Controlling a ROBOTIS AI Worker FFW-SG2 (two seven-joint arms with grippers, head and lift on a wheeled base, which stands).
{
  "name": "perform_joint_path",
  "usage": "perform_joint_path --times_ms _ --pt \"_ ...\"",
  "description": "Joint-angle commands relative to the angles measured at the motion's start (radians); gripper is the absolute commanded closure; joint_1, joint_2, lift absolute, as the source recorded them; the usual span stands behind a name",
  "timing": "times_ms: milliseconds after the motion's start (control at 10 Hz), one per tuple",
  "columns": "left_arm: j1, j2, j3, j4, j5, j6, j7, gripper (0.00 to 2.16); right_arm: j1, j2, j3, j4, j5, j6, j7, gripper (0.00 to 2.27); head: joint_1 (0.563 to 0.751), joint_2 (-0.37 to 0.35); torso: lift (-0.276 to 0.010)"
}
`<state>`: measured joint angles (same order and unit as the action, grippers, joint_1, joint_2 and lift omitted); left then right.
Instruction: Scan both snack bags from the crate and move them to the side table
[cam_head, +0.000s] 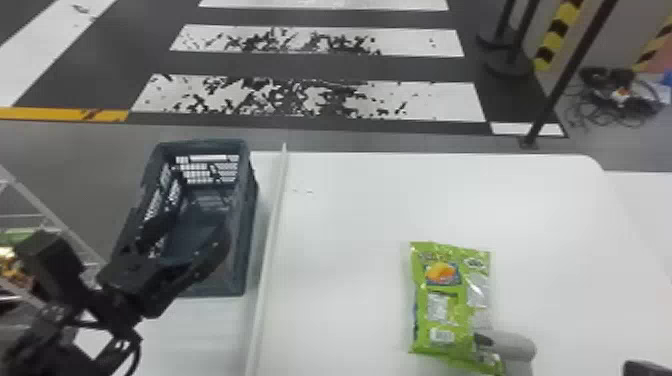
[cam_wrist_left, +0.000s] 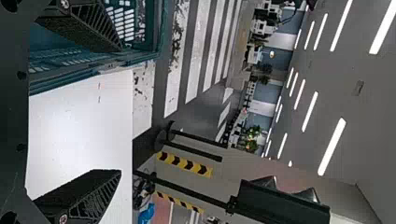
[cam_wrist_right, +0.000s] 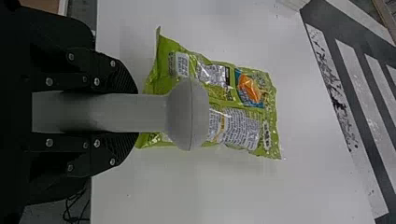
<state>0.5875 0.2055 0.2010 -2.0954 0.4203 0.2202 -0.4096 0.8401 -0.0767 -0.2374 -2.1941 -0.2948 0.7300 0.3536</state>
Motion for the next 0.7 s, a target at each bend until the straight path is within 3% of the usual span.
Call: perform_joint_path --times_ms 0,600 --pt "0.003 0.000 0.000 -0.005 0.000 0.000 0.000 0.07 -0.044 -0.006 -0.019 0.004 0.031 -0.010 -0.018 2.25 0.695 0.017 -0.029" --pt "0.023 0.000 0.006 -0.052 -0.006 0.015 0.002 0.07 -0.377 -0.066 -0.071 0.249 0.151 0.033 -0.028 2.25 0.695 -0.131 -0.029"
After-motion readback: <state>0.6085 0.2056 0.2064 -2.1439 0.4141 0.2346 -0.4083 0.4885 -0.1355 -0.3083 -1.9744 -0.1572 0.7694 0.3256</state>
